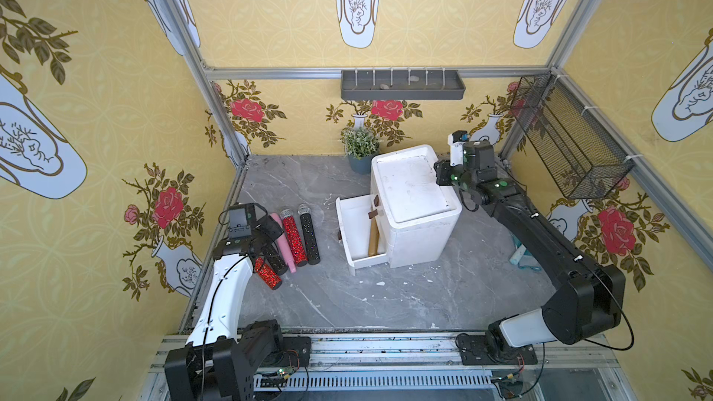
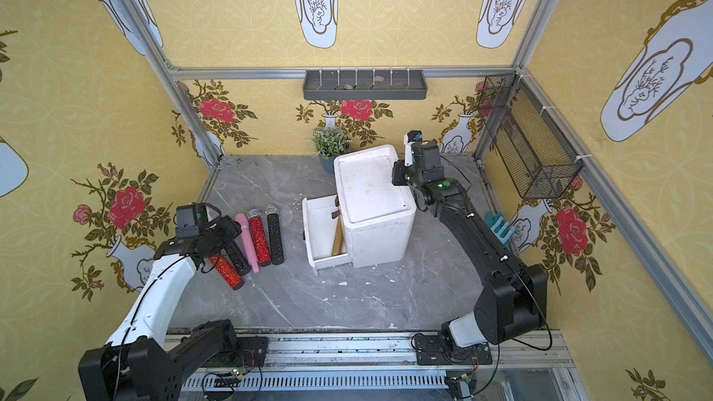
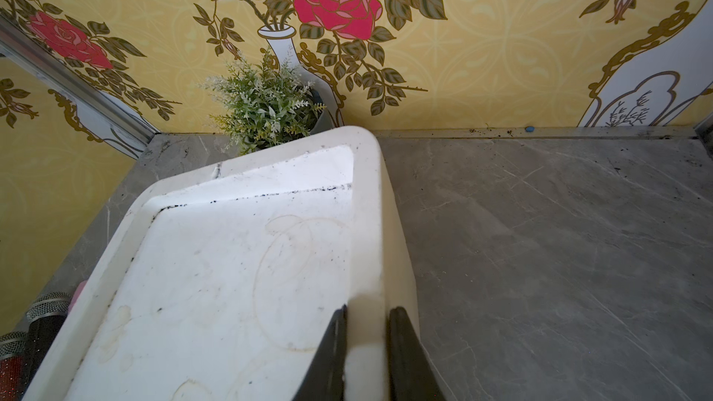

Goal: Take the microphone out of the drawer
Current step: Place the microphone at the center of the board, then pick up the microphone from the drawer.

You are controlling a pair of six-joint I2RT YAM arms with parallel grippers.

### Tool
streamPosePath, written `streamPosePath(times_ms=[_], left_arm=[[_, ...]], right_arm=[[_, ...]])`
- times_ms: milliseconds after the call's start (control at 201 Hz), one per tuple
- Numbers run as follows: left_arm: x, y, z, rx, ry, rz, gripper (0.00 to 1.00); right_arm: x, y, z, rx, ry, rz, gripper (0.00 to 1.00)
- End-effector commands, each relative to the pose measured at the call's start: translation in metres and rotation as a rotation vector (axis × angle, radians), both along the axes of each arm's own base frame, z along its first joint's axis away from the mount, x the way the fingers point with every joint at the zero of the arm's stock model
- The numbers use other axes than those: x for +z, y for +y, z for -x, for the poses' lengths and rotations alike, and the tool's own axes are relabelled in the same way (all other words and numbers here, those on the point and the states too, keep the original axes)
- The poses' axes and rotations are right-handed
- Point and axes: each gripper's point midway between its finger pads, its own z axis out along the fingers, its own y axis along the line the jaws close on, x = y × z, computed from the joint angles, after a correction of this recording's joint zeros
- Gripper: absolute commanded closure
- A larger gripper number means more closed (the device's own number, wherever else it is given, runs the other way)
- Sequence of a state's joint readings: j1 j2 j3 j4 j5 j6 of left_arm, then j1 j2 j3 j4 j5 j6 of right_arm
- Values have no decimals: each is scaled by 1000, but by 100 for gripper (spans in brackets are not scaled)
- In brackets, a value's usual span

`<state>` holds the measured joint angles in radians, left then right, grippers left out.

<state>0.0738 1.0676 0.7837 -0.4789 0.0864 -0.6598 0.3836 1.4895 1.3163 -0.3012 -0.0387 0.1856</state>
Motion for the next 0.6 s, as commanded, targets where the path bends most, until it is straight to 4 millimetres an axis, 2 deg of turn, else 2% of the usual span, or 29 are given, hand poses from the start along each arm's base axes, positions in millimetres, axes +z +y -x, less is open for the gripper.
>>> streamPosePath(times_ms=[0, 189, 348, 433, 468, 493, 597], left_arm=[[12, -30, -12, -44, -34, 36, 38], [26, -101, -38, -242, -72, -1, 38], [13, -162, -58, -487, -31, -46, 39], [4, -193, -62, -588, -7, -75, 39], [1, -197, -66, -599, 2, -83, 39], [-1, -214, -62, -642, 4, -85, 39], [-11, -237, -62, -686, 27, -77, 39]], right_arm=[[-68, -18, 29, -27, 258, 111, 92], [-68, -18, 30, -28, 260, 109, 92], [-66, -19, 31, -30, 258, 108, 91], [-64, -19, 31, -29, 254, 106, 91], [-64, -19, 31, -29, 255, 106, 91], [-64, -18, 31, -27, 255, 105, 91], [-63, -18, 31, -26, 253, 101, 91]])
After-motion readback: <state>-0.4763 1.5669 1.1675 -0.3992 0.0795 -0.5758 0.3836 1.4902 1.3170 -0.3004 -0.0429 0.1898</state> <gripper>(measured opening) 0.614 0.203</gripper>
